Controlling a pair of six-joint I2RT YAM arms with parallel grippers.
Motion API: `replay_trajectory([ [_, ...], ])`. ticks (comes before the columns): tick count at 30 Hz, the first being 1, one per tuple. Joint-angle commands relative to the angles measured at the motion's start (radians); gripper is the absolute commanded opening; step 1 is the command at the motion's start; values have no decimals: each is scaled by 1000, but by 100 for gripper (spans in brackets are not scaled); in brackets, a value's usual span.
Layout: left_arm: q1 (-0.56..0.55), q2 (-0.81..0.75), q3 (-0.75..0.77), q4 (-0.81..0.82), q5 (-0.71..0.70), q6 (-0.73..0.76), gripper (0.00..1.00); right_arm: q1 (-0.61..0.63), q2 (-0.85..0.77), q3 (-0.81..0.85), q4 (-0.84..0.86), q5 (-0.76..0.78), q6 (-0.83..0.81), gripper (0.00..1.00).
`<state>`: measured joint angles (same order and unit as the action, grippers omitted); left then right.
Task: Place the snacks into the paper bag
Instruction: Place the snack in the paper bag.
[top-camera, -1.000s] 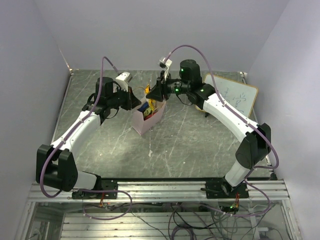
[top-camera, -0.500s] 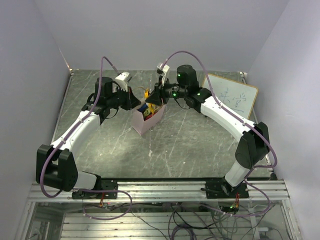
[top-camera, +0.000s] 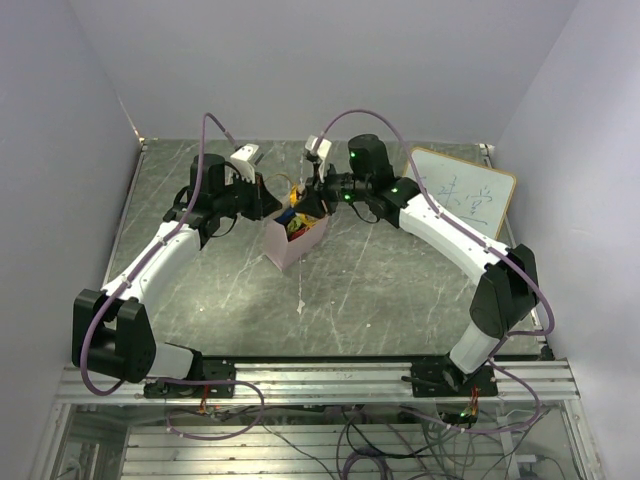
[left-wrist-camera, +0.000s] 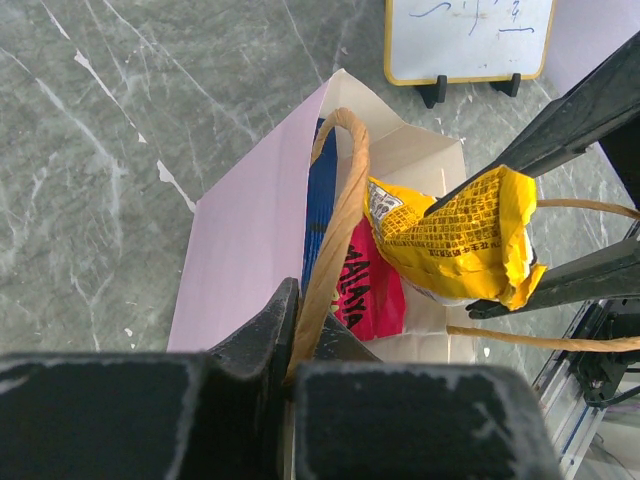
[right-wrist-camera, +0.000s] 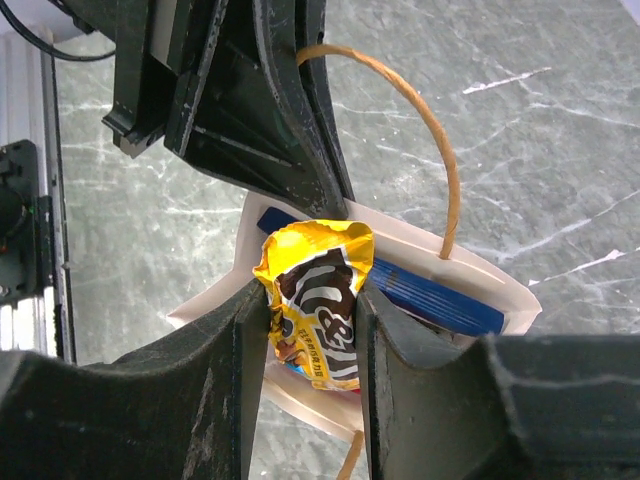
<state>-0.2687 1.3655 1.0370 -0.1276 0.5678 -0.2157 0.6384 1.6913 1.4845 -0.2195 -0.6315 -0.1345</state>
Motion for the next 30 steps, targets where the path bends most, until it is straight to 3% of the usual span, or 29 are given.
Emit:
replay_trajectory([
  [1,10,-10,20,33,29,11,7,7,-26,-5,-38,26,-76,38],
  [13,10,-18,13,40,23,25,7,26,-22,32,-167,49,-237,39],
  [30,11,-19,12,42,25,28,7,37,-30,45,-317,7,-446,54],
])
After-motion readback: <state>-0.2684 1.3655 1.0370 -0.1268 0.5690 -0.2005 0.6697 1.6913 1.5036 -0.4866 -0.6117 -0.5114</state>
